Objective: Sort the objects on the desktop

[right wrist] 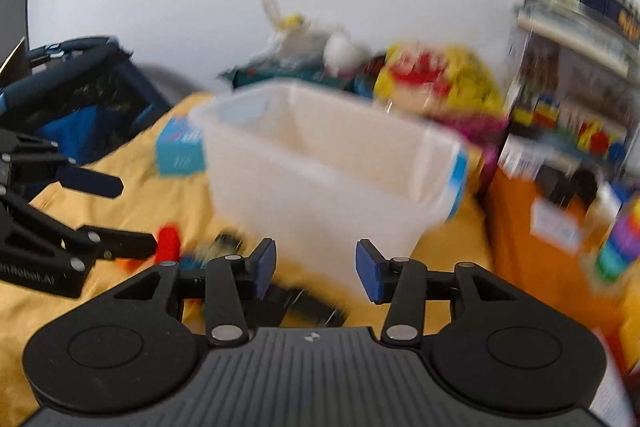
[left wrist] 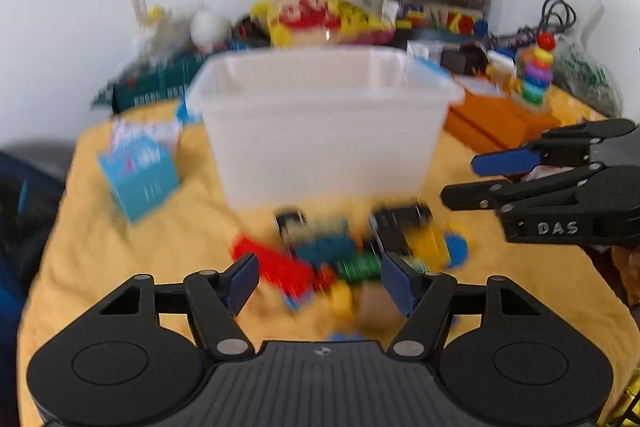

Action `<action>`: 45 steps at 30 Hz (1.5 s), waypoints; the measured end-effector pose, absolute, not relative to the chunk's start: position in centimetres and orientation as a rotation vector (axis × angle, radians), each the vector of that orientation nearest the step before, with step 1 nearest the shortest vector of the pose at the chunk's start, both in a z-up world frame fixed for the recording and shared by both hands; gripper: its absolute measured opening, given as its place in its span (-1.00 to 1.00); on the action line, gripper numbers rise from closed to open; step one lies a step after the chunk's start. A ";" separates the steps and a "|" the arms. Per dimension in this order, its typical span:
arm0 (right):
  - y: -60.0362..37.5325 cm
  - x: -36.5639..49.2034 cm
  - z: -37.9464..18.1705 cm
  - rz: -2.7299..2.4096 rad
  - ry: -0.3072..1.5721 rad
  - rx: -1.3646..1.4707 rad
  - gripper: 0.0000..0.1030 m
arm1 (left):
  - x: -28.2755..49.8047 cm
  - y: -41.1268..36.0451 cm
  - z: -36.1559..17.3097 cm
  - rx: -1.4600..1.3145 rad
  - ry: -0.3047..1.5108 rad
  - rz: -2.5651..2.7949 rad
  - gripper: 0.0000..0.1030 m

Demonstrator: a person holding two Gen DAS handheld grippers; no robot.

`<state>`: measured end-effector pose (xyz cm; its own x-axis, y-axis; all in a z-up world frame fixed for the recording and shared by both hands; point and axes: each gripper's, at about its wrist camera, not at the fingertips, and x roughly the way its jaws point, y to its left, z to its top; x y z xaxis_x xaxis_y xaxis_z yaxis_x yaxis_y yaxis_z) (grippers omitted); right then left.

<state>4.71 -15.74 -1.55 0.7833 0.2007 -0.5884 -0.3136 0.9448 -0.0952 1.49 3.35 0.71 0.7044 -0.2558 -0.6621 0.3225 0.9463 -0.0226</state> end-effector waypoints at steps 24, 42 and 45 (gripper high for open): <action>-14.8 0.3 -8.0 0.338 0.827 -0.139 -0.25 | -1.2 1.8 -3.6 0.184 0.809 -0.336 0.38; -14.2 0.0 -8.6 0.326 0.825 -0.189 -0.23 | -1.2 1.3 -6.3 0.208 0.886 -0.502 -0.33; -14.4 -0.2 -8.5 0.321 0.822 -0.192 -0.23 | -2.3 1.1 -6.3 0.247 0.892 -0.569 -0.33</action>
<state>-0.16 -14.37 -8.52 0.6362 0.2057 -0.7436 -0.3529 0.9346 -0.0434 -2.33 1.13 -6.26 0.4935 -0.3634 -0.7902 0.5630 0.8260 -0.0282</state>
